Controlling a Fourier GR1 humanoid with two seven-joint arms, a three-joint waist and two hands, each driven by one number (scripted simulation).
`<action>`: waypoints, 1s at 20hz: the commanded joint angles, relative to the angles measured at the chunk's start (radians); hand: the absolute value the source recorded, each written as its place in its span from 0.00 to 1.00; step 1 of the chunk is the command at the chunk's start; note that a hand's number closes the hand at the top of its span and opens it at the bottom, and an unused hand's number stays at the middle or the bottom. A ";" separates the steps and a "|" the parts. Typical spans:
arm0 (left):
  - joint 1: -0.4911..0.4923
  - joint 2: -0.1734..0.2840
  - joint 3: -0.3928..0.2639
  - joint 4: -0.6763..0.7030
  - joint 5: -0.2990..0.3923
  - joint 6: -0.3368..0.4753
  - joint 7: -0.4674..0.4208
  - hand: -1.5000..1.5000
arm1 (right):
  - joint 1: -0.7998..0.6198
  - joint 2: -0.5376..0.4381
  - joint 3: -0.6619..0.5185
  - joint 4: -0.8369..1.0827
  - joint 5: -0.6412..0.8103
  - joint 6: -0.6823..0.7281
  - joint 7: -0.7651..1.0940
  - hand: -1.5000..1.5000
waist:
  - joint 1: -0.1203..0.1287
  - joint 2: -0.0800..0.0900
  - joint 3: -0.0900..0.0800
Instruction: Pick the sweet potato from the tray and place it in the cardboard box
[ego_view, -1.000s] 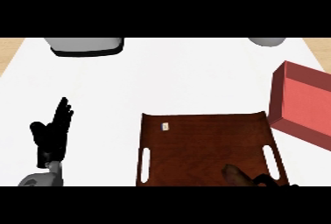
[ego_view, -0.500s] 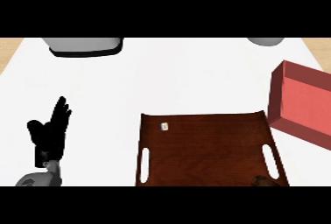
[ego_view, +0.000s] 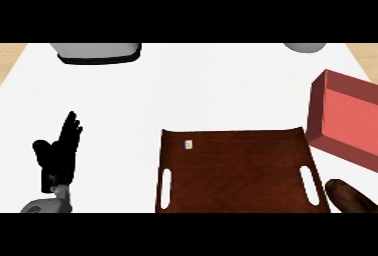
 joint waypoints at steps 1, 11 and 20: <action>-0.045 0.024 0.006 -0.009 0.010 -0.020 0.041 0.50 | -0.041 0.023 -0.115 -0.215 -0.252 0.087 0.061 1.00 | 0.010 0.003 -0.001; -0.039 -0.001 -0.009 0.001 0.002 -0.017 0.031 0.50 | -0.388 -0.053 -0.443 0.149 -0.542 0.256 0.009 1.00 | 0.046 0.006 0.002; -0.067 -0.022 -0.024 0.011 -0.013 -0.021 0.026 0.50 | -0.704 -0.229 -0.476 0.753 -0.595 0.284 -0.191 1.00 | 0.064 0.011 0.003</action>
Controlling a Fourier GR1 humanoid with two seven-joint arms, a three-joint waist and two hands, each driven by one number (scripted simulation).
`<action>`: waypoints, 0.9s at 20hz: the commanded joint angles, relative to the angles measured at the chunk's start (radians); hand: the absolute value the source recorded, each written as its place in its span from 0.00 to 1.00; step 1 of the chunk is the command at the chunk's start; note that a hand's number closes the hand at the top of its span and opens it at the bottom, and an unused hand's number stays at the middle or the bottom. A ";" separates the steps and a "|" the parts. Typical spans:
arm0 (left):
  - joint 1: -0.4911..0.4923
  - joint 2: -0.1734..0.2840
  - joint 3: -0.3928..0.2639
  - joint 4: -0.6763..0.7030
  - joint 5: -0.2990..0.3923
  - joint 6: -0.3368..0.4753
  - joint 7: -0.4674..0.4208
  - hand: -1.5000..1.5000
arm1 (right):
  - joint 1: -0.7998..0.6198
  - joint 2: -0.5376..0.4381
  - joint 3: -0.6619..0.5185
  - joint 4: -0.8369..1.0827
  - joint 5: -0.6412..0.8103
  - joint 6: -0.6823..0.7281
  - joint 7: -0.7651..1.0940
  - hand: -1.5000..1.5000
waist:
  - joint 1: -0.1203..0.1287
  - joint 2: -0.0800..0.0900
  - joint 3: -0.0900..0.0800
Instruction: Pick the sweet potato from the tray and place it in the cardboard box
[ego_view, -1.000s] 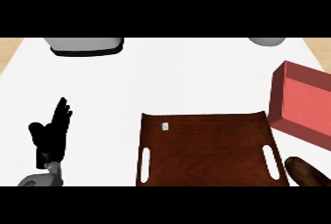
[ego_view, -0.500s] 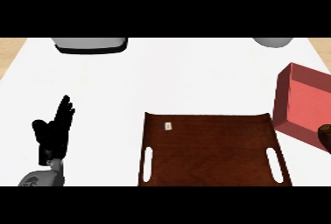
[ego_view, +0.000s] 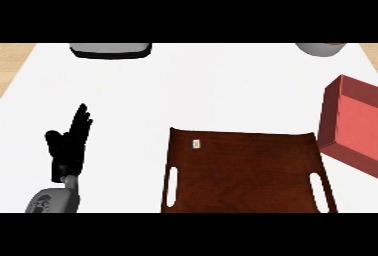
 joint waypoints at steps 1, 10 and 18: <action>0.010 -0.027 -0.027 0.038 -0.014 -0.014 -0.036 0.50 | -0.179 -0.054 0.068 0.284 0.041 -0.030 -0.075 1.00 | 0.017 0.005 0.001; 0.024 -0.014 -0.020 -0.040 -0.017 -0.010 0.004 0.50 | -0.333 -0.046 0.079 0.755 0.076 -0.057 -0.232 0.00 | 0.013 0.001 0.002; -0.001 -0.037 -0.002 -0.004 -0.026 0.026 0.003 0.50 | -0.426 -0.033 0.005 0.928 -0.085 0.047 -0.468 0.00 | -0.004 -0.001 0.002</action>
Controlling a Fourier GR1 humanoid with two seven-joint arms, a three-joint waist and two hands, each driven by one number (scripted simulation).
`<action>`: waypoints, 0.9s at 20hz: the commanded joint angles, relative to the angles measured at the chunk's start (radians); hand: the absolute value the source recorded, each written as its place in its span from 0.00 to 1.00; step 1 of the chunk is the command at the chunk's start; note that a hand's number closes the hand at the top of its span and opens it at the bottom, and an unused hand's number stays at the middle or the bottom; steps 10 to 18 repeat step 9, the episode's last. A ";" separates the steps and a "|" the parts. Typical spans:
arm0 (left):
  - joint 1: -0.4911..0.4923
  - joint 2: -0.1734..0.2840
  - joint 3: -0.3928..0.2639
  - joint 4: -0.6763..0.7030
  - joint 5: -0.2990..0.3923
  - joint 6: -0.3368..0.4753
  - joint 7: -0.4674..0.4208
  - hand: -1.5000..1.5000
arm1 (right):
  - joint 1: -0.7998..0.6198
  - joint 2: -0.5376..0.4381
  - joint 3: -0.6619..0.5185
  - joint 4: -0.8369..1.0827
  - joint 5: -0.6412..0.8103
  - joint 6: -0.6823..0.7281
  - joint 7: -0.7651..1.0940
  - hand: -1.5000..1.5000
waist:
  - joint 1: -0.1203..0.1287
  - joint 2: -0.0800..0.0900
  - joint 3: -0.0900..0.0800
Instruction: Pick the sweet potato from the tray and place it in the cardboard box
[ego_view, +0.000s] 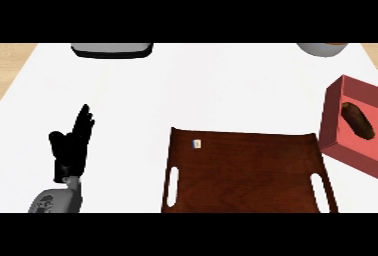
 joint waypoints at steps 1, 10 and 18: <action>0.000 0.003 0.001 -0.032 -0.006 0.014 0.032 0.50 | -0.057 -0.014 -0.074 0.102 -0.130 0.111 -0.099 0.00 | -0.003 -0.003 0.000; 0.030 -0.011 -0.002 -0.007 -0.008 -0.001 -0.021 0.50 | -0.094 -0.105 -0.250 0.328 -0.320 0.259 -0.059 0.00 | -0.008 -0.001 0.000; 0.030 -0.011 -0.002 -0.007 -0.008 -0.001 -0.021 0.50 | -0.094 -0.105 -0.250 0.328 -0.320 0.259 -0.059 0.00 | -0.008 -0.001 0.000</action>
